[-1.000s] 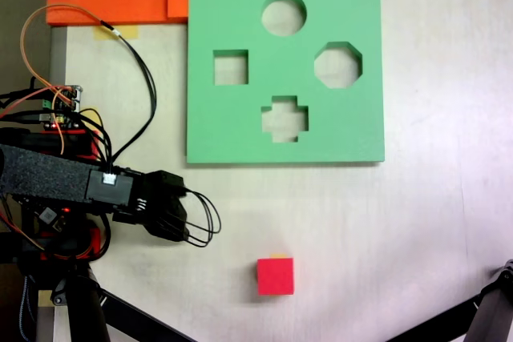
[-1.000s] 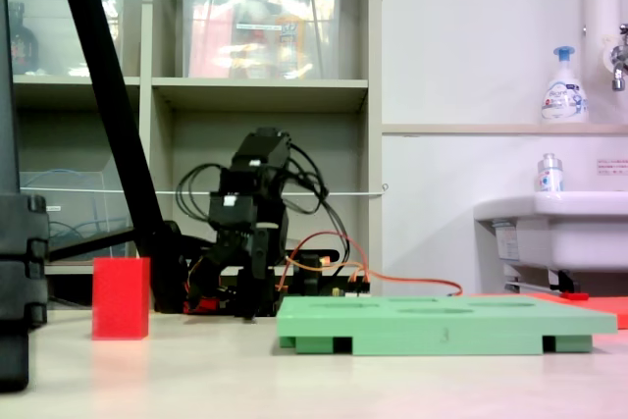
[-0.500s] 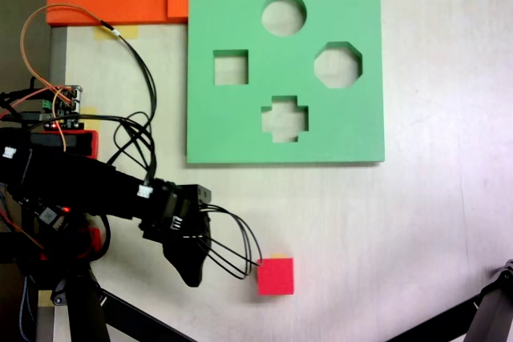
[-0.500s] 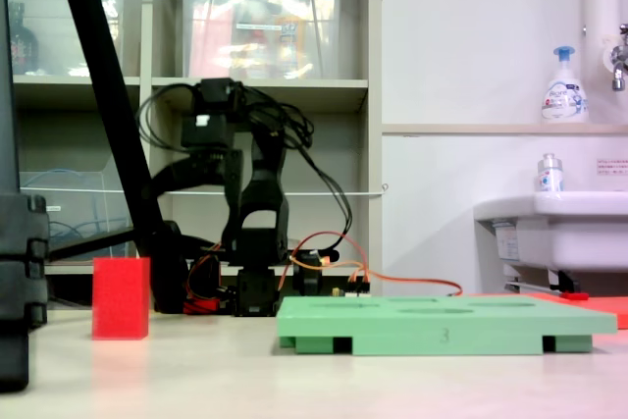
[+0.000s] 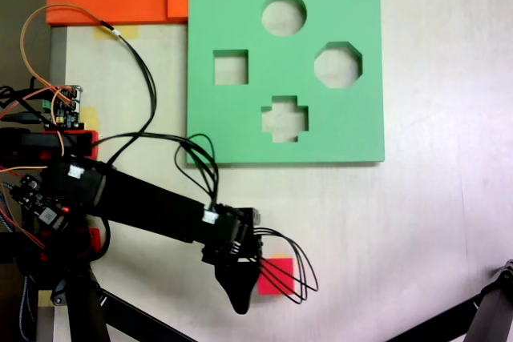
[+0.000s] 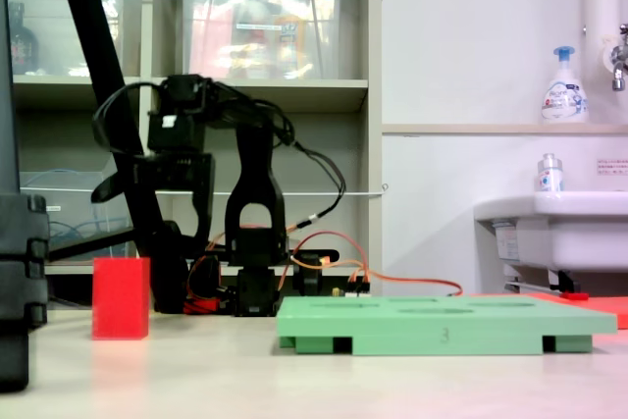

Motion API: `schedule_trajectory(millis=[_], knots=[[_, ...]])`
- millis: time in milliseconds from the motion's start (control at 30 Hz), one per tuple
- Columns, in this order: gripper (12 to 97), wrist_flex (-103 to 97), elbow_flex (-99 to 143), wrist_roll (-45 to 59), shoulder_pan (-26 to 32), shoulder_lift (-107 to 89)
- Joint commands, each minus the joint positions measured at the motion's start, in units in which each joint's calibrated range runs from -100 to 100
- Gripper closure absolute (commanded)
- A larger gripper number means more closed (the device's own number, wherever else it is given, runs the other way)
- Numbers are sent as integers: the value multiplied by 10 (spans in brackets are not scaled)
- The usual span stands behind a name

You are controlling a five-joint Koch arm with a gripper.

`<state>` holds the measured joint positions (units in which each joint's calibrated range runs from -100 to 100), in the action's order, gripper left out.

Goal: Put the square block into the corresponding hole

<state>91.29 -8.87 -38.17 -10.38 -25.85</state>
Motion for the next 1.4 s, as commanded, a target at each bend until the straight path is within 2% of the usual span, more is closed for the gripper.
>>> schedule_trajectory(millis=[0, 333, 700, 733, 833, 1000, 1133, 1267, 1367], knots=[[132, 16, -53, 12, -2, 42], [132, -31, -104, 18, -12, 226], [146, -52, -138, 30, -23, 327], [176, -52, -138, 30, -23, 330], [371, -53, -137, 30, -28, 331], [556, -53, -135, 30, -36, 342], [621, -51, -126, 30, -38, 340], [634, -49, -113, 30, -37, 323], [682, -48, -97, 29, -37, 309]])
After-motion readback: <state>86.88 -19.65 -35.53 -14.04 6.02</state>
